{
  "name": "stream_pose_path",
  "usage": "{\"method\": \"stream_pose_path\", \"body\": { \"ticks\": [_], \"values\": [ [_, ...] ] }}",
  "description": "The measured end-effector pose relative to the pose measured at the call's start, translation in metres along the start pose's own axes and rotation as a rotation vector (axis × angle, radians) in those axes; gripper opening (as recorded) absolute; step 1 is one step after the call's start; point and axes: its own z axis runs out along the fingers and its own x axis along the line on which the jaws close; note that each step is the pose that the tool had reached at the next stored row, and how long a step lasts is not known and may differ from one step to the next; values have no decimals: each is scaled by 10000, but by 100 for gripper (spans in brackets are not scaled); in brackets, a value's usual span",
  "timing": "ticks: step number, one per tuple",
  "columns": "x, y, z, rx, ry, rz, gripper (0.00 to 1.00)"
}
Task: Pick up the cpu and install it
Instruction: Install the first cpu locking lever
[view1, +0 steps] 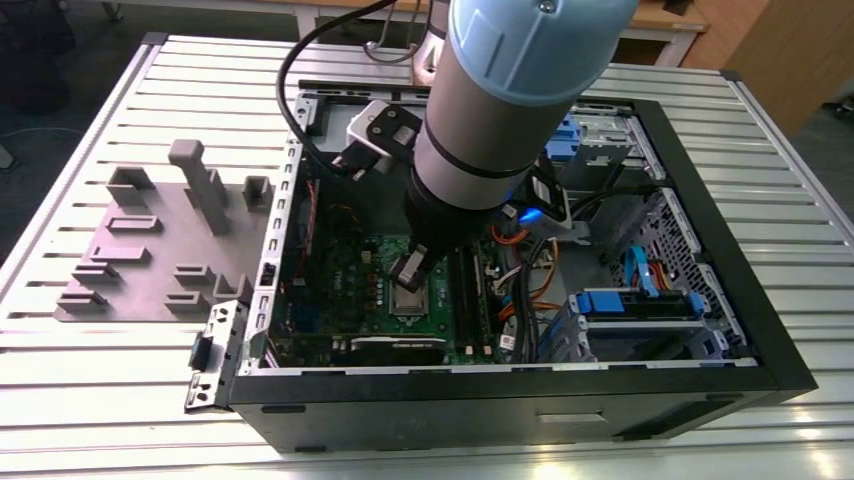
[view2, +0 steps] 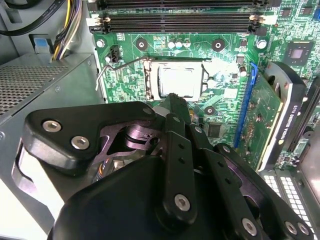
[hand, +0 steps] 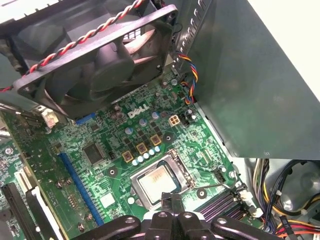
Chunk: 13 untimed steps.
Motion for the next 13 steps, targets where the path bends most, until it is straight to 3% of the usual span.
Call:
{"method": "stream_pose_path", "body": {
  "ticks": [13],
  "values": [
    [0,0,0,-14,25,-150,11]
  ]
}}
